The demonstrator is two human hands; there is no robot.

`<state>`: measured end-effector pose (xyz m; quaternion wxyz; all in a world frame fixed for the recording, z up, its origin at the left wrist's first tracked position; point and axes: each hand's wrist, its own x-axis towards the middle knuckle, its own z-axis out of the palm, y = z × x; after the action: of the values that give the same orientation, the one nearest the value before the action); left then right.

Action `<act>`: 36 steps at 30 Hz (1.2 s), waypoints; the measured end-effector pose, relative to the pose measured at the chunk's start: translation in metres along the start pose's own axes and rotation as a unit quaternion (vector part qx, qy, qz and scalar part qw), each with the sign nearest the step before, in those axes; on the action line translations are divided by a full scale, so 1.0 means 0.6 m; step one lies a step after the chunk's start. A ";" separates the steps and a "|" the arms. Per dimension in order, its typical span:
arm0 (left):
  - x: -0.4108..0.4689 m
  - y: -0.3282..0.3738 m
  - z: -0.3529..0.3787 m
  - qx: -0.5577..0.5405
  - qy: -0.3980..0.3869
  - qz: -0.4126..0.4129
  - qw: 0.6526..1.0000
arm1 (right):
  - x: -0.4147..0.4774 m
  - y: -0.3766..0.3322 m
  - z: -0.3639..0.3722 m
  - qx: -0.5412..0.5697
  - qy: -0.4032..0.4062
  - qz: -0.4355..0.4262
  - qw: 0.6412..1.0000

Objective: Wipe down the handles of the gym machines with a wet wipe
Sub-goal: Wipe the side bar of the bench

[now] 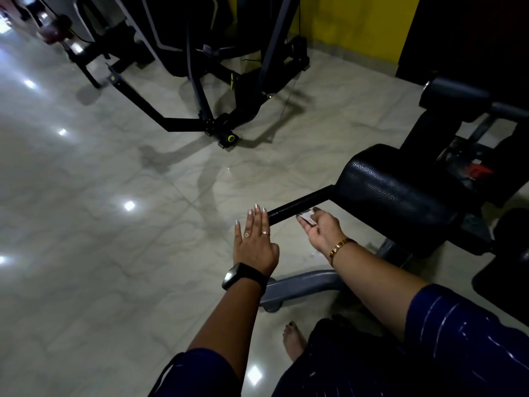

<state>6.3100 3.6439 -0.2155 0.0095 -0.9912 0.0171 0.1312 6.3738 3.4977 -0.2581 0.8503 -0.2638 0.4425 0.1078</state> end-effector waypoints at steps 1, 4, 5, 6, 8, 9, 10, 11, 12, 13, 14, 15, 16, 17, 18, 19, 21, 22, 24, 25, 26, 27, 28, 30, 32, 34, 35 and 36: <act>0.001 -0.001 0.003 -0.001 0.007 0.003 1.000 | -0.005 0.010 0.003 -0.017 -0.010 0.003 1.000; 0.001 -0.002 0.012 -0.002 0.013 0.004 1.000 | -0.026 0.059 0.023 -0.077 -0.048 0.050 0.995; 0.002 -0.001 0.011 -0.004 0.010 0.002 1.000 | -0.031 0.075 0.030 -0.100 -0.059 0.069 0.991; 0.005 0.001 0.008 -0.010 0.012 0.002 1.000 | -0.034 0.087 0.036 -0.108 -0.062 0.080 0.989; 0.009 0.009 -0.002 -0.010 0.014 0.014 1.000 | -0.037 0.087 0.040 -0.096 -0.051 0.082 0.991; 0.009 0.012 -0.004 -0.004 0.006 0.025 1.000 | -0.038 0.078 0.038 -0.088 -0.045 0.076 0.992; 0.010 0.014 -0.005 -0.001 0.002 0.038 0.999 | -0.034 0.066 0.035 -0.071 -0.041 0.064 0.995; 0.011 0.014 -0.004 -0.001 0.001 0.045 0.999 | -0.029 0.050 0.030 -0.043 -0.038 0.047 0.997; 0.013 0.013 -0.001 -0.005 0.000 0.044 0.999 | -0.017 0.032 0.023 -0.010 -0.027 0.030 0.999; 0.013 0.011 0.002 -0.007 0.000 0.039 0.999 | -0.006 0.013 0.016 0.018 -0.012 0.016 1.000; 0.013 0.009 0.003 -0.003 0.008 0.036 0.999 | 0.003 -0.007 0.010 0.040 0.006 0.002 0.999; 0.013 0.007 0.008 -0.002 0.029 0.035 0.999 | 0.010 -0.023 0.003 0.057 0.026 -0.010 0.998; 0.014 0.004 0.014 -0.007 0.039 0.042 0.998 | 0.017 -0.035 -0.004 0.074 0.044 -0.021 0.996; 0.016 0.000 0.019 -0.003 0.048 0.049 0.998 | 0.020 -0.043 -0.009 0.087 0.054 -0.027 0.994; 0.016 -0.002 0.022 -0.003 0.043 0.057 0.997 | 0.021 -0.045 -0.013 0.102 0.059 -0.032 0.993; 0.016 -0.006 0.024 -0.002 0.047 0.066 0.997 | 0.016 -0.043 -0.013 0.122 0.060 -0.035 0.990; 0.015 -0.007 0.022 -0.003 0.058 0.071 0.996 | 0.010 -0.028 -0.005 0.134 0.056 -0.038 0.989; 0.016 -0.008 0.022 0.002 0.061 0.070 0.996 | 0.008 -0.017 -0.001 0.125 0.051 -0.039 0.990; 0.019 -0.010 0.026 0.016 0.068 0.074 0.995 | -0.005 0.011 0.005 0.085 0.031 -0.037 0.995; 0.020 -0.010 0.029 0.017 0.079 0.076 0.994 | -0.014 0.025 0.007 0.064 0.014 -0.024 0.998; 0.021 -0.009 0.032 0.016 0.091 0.074 0.993 | -0.025 0.040 0.007 0.040 -0.011 -0.004 0.999; 0.022 -0.005 0.034 0.013 0.101 0.076 0.992 | -0.036 0.050 0.005 0.020 -0.037 0.013 0.999; 0.022 -0.002 0.036 0.006 0.105 0.072 0.992 | -0.044 0.058 0.000 0.000 -0.059 0.030 0.998; 0.025 0.003 0.036 -0.015 0.110 0.068 0.991 | -0.058 0.056 -0.008 -0.047 -0.089 0.034 0.994; 0.032 0.001 0.039 -0.030 0.113 0.073 0.990 | -0.067 0.038 -0.013 -0.116 -0.083 -0.023 0.989; 0.038 -0.005 0.043 -0.039 0.126 0.084 0.988 | -0.069 0.014 -0.015 -0.190 -0.060 -0.120 0.973; 0.041 -0.006 0.044 -0.047 0.130 0.090 0.986 | -0.067 0.001 -0.016 -0.236 -0.051 -0.187 0.952; 0.044 -0.006 0.046 -0.056 0.130 0.095 0.985 | -0.064 -0.013 -0.017 -0.302 -0.046 -0.265 0.915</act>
<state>6.3284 3.6473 -0.2489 -0.0609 -0.9926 0.1049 0.0027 6.3475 3.4875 -0.2292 0.7470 -0.6103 0.2632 0.0186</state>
